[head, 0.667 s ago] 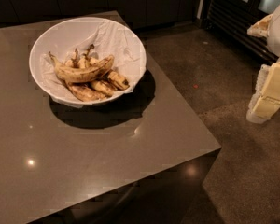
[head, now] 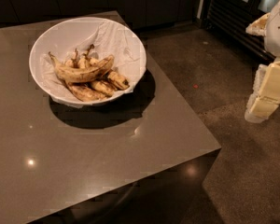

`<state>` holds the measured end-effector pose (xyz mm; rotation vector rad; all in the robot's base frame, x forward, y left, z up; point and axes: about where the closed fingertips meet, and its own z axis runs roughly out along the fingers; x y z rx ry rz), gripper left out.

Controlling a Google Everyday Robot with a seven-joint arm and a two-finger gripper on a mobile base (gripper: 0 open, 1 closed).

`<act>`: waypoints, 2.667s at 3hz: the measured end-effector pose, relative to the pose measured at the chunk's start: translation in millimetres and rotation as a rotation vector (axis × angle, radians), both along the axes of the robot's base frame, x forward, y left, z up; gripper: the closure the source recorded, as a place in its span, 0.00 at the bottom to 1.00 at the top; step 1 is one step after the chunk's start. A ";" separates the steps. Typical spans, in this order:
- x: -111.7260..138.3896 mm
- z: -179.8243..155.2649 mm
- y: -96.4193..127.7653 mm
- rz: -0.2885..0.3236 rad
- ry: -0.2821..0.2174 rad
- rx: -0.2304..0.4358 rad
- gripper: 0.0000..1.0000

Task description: Pick banana from white bowl

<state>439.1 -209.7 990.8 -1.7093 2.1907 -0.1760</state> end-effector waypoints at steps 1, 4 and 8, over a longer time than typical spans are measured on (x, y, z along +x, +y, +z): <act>12.2 7.8 24.6 0.031 0.004 -0.043 0.00; 42.9 22.3 95.1 0.199 -0.009 -0.146 0.00; 81.2 39.6 191.9 0.404 -0.097 -0.218 0.00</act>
Offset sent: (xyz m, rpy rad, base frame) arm 0.0453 0.1073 0.0175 -0.1962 0.0450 0.2369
